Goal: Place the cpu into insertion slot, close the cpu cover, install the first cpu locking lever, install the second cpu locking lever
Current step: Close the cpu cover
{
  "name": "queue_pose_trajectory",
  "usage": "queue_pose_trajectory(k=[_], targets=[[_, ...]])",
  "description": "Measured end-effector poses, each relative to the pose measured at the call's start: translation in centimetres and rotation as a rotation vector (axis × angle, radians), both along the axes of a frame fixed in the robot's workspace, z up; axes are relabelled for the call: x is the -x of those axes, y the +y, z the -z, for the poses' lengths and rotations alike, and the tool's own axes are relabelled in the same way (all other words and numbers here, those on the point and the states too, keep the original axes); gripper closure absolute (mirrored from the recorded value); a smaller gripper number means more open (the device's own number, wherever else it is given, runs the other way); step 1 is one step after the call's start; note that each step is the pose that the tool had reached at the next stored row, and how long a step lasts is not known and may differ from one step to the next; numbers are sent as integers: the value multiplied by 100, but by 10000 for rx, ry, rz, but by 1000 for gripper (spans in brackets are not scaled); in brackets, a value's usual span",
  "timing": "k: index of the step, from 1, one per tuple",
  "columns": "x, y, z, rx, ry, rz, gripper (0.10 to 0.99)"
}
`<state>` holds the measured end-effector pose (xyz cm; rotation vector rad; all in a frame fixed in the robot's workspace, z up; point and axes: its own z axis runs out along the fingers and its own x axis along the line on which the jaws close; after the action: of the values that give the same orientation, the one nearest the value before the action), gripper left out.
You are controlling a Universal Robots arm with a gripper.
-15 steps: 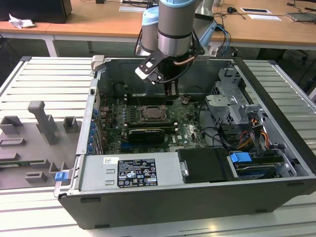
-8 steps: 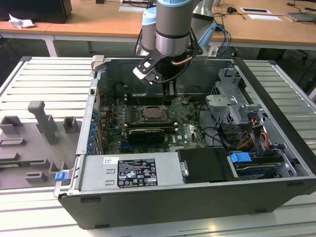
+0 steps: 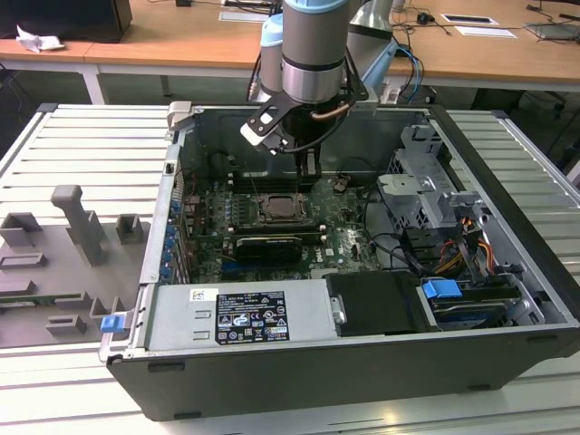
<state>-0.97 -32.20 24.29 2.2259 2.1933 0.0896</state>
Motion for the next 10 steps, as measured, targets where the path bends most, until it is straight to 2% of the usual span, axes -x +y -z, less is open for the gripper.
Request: queue_pose_trajectory(k=[10], targets=[[68,0,0,0,0,-1,980]])
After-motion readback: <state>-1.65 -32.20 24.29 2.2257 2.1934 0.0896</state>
